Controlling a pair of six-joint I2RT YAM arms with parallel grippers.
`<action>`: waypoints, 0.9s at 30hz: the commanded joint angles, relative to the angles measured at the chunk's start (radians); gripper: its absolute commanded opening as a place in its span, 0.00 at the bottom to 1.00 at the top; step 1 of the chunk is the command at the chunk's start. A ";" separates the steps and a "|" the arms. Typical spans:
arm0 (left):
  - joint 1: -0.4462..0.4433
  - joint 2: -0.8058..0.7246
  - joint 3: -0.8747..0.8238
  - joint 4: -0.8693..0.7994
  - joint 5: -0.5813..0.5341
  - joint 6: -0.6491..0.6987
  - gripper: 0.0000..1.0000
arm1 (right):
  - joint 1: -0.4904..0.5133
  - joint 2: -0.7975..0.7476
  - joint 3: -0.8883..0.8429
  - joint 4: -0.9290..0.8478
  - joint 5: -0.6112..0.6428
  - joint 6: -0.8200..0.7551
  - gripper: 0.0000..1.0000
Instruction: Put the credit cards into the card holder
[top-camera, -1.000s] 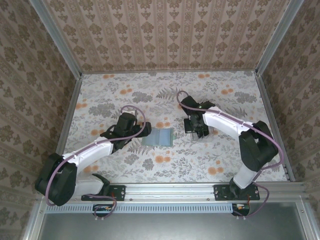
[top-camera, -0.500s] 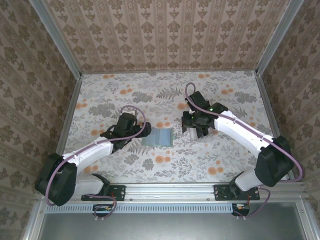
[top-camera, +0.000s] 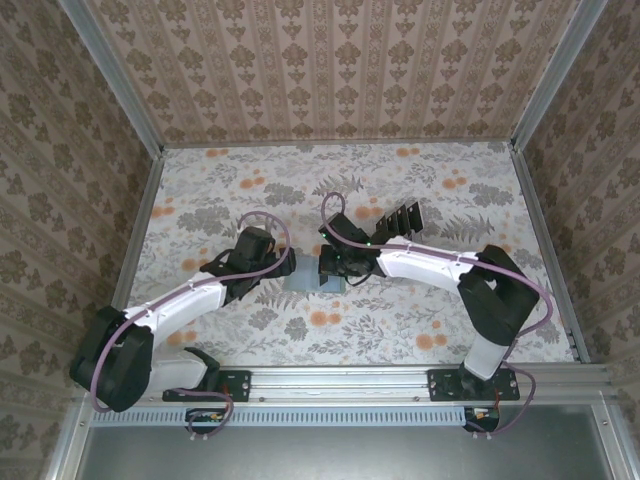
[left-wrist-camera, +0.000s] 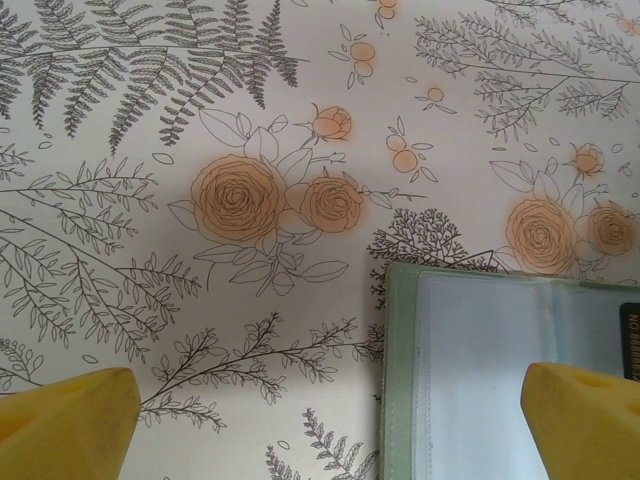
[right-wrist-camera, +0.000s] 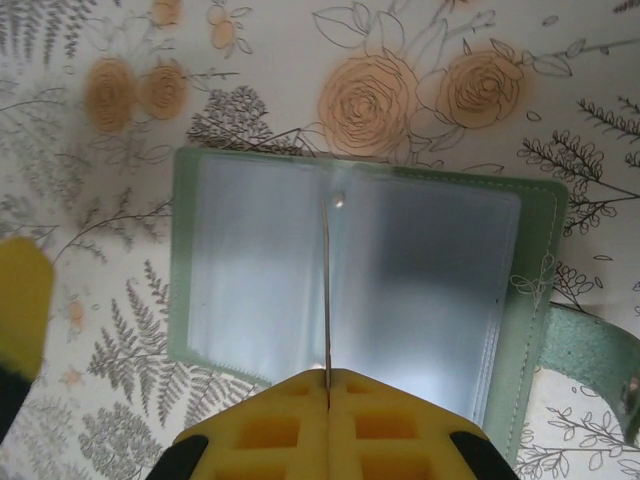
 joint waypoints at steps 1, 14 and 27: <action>0.010 -0.011 0.020 -0.034 -0.023 -0.016 1.00 | 0.003 0.018 0.014 0.041 0.056 0.046 0.00; 0.014 -0.005 0.008 -0.026 -0.015 -0.020 1.00 | 0.022 0.074 0.019 0.072 0.022 0.069 0.00; 0.014 -0.013 0.007 -0.026 -0.005 -0.019 1.00 | 0.037 0.072 -0.040 0.032 0.025 0.023 0.00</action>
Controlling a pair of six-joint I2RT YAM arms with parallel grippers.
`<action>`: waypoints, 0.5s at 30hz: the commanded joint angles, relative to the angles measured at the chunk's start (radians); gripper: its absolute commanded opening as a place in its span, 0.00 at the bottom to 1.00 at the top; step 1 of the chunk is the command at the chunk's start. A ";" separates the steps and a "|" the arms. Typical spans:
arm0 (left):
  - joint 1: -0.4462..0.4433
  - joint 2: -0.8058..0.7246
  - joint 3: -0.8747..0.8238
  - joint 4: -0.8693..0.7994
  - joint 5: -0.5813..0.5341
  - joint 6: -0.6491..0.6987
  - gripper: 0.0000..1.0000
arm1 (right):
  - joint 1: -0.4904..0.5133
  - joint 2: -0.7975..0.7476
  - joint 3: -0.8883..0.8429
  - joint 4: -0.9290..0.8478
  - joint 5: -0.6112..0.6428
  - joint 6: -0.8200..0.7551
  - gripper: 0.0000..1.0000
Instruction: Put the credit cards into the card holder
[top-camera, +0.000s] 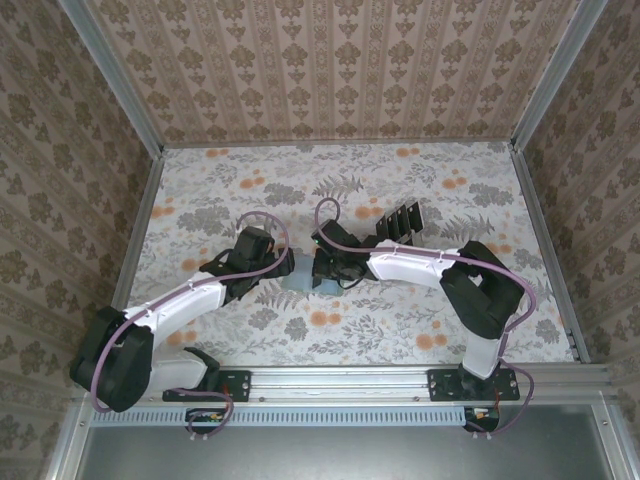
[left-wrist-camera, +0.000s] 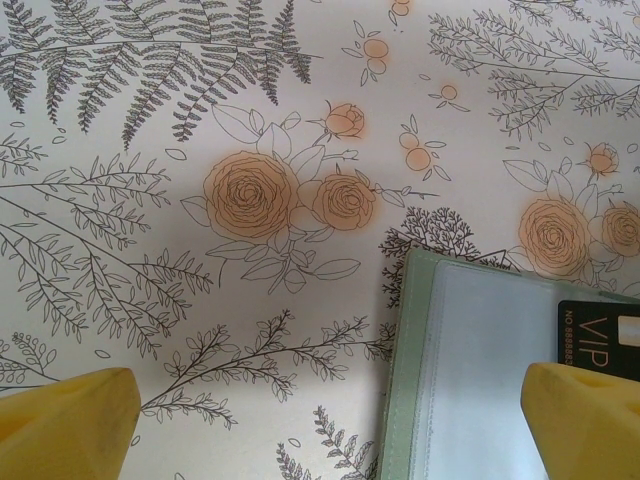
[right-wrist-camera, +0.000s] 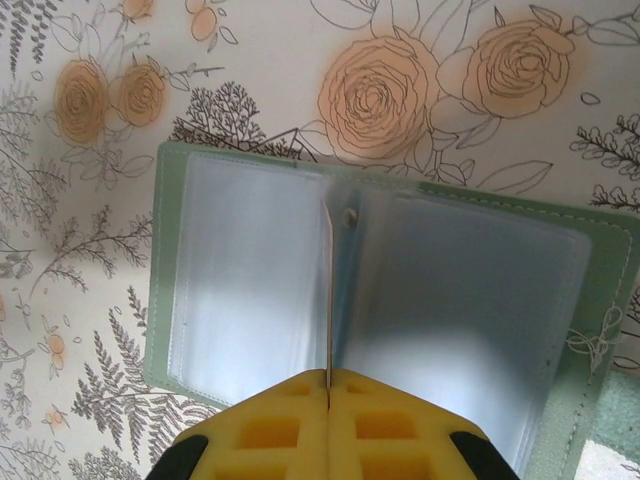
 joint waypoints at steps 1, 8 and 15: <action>0.007 -0.013 0.008 -0.019 0.001 -0.017 1.00 | 0.007 -0.007 -0.038 -0.058 0.014 -0.041 0.00; 0.006 -0.015 0.007 -0.019 0.023 -0.015 1.00 | -0.032 -0.025 -0.055 -0.126 -0.010 -0.146 0.00; -0.013 -0.021 -0.006 -0.012 0.046 -0.016 1.00 | -0.080 -0.024 -0.040 -0.164 -0.023 -0.223 0.00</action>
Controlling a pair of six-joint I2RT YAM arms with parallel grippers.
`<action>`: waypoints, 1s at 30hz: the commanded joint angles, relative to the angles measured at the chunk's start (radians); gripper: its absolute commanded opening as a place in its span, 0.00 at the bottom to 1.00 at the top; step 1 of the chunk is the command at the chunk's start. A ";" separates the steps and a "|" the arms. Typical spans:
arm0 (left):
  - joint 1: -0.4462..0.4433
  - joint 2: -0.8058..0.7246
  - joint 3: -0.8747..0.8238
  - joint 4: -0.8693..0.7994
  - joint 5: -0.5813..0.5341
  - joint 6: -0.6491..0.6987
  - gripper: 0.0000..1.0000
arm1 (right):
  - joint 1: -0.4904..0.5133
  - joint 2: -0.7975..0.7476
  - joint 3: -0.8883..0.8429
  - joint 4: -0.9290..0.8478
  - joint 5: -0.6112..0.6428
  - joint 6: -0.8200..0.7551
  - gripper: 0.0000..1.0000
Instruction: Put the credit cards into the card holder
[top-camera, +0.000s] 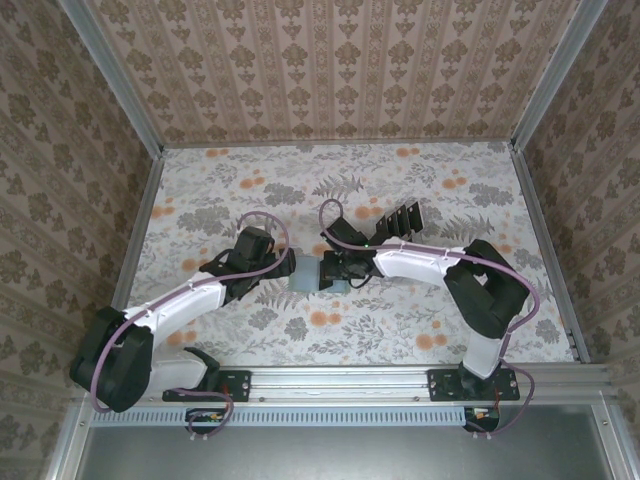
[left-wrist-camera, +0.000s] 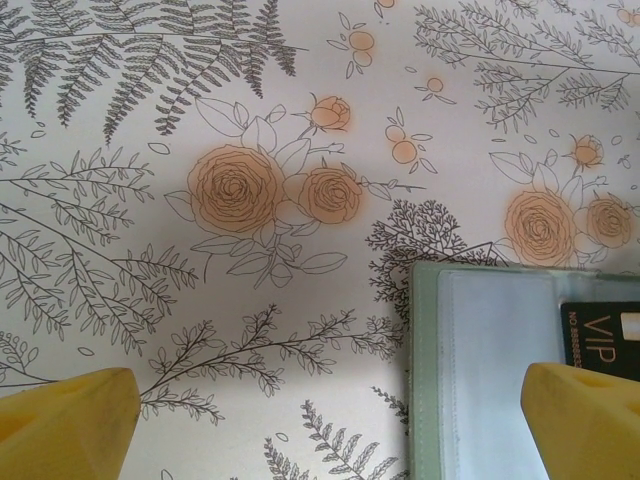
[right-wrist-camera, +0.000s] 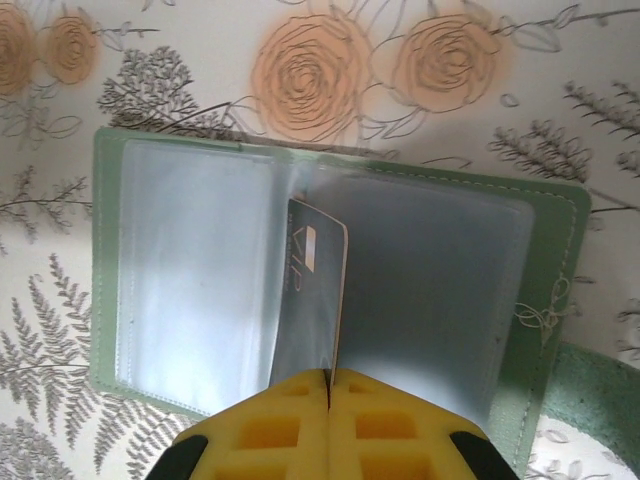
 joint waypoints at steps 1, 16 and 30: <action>-0.013 -0.015 -0.006 -0.010 0.018 -0.012 1.00 | -0.021 -0.006 -0.012 -0.108 0.008 -0.070 0.00; -0.062 0.209 0.124 -0.008 0.093 0.146 1.00 | -0.036 0.005 -0.009 -0.082 -0.026 -0.084 0.00; -0.074 0.354 0.174 -0.053 0.032 0.205 1.00 | -0.047 0.001 -0.041 -0.060 -0.031 -0.080 0.00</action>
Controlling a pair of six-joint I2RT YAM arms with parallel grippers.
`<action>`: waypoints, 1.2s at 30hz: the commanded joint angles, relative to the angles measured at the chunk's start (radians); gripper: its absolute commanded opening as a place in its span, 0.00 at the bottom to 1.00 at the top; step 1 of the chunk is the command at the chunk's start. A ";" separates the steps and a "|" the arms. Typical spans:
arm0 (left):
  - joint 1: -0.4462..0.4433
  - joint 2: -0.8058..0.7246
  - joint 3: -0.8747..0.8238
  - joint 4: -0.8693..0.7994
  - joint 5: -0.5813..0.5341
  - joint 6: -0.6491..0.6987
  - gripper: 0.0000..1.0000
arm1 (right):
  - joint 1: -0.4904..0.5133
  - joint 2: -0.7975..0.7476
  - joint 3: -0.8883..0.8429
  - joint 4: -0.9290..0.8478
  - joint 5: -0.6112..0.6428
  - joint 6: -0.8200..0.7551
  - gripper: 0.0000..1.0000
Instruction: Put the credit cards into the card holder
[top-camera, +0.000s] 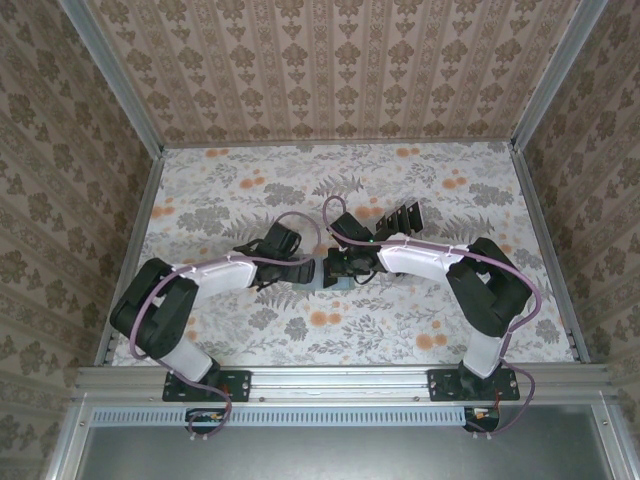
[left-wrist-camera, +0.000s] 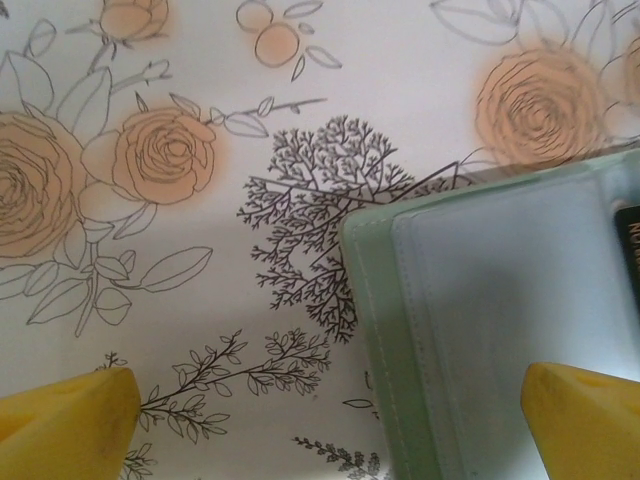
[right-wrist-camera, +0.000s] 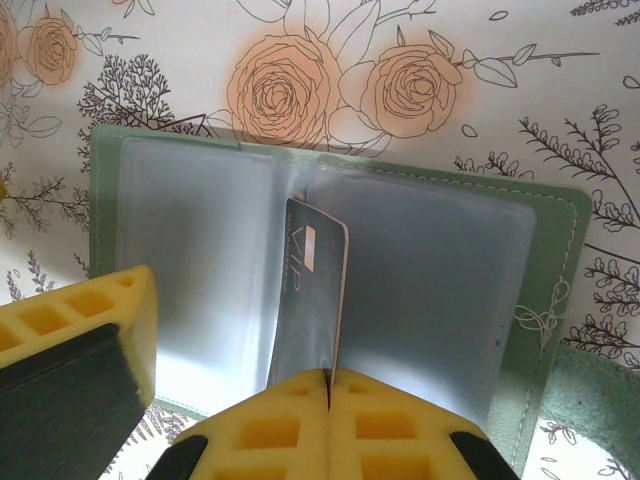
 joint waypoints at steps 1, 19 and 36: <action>-0.002 0.024 0.025 -0.049 -0.033 0.033 1.00 | -0.011 0.003 -0.041 -0.050 0.008 -0.013 0.00; 0.015 0.036 0.007 -0.113 -0.077 -0.009 1.00 | -0.029 -0.005 -0.056 -0.011 -0.044 0.005 0.00; 0.000 0.033 -0.013 -0.097 -0.076 -0.017 1.00 | -0.121 -0.129 -0.218 0.430 -0.308 0.142 0.00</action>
